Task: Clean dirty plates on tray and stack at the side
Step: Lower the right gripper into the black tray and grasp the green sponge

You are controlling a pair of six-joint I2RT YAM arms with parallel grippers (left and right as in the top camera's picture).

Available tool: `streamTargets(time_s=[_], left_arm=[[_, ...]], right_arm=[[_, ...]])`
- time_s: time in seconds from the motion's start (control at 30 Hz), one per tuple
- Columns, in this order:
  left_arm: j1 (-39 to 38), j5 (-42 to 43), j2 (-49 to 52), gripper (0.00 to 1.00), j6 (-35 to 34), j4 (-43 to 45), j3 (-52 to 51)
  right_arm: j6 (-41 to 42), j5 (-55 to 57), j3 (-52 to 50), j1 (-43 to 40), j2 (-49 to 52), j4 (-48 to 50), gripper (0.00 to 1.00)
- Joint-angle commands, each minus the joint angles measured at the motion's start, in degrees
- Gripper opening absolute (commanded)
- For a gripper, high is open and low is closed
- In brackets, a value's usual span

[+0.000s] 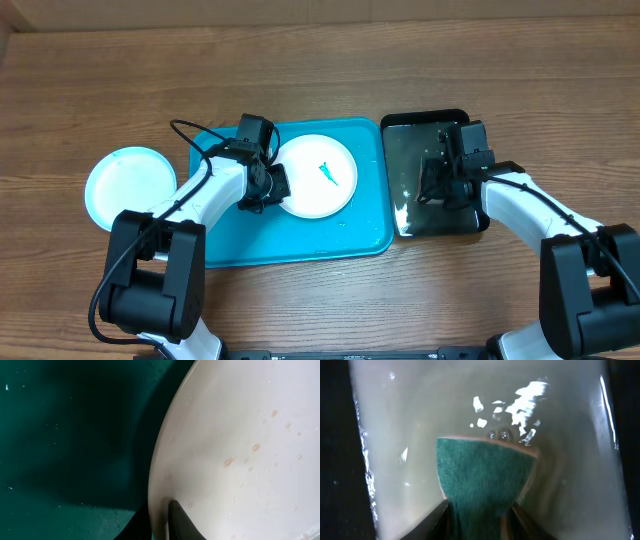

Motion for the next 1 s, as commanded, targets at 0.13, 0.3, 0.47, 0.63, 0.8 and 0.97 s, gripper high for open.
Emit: streamTargets(time_s=[0.13, 0.3, 0.47, 0.63, 0.8, 0.97], left_arm=[[-0.4, -1.0, 0.9, 0.14, -0.2, -0.2, -0.6], [-0.4, -1.0, 0.9, 0.14, -0.2, -0.2, -0.6], [-0.4, -1.4, 0.9, 0.17, -0.2, -0.2, -0.6], [-0.4, -3.0, 0.9, 0.08, -0.2, -0.2, -0.6], [-0.4, -3.0, 0.9, 0.04, -0.2, -0.2, -0.6], [-0.1, -2.6, 0.9, 0.04, -0.1, -0.7, -0.5]], right_arm=[[-0.2, -0.1, -0.2, 0.3, 0.3, 0.4, 0.43], [-0.3, -0.3, 0.2, 0.3, 0.0, 0.4, 0.04], [-0.5, -1.6, 4.0, 0.3, -2.8, -3.9, 0.04], [-4.5, -1.5, 6.3, 0.3, -4.7, -8.2, 0.04], [-6.2, -1.1, 6.5, 0.3, -4.7, -9.4, 0.04], [-7.8, -1.2, 9.9, 0.3, -4.7, -11.6, 0.04]])
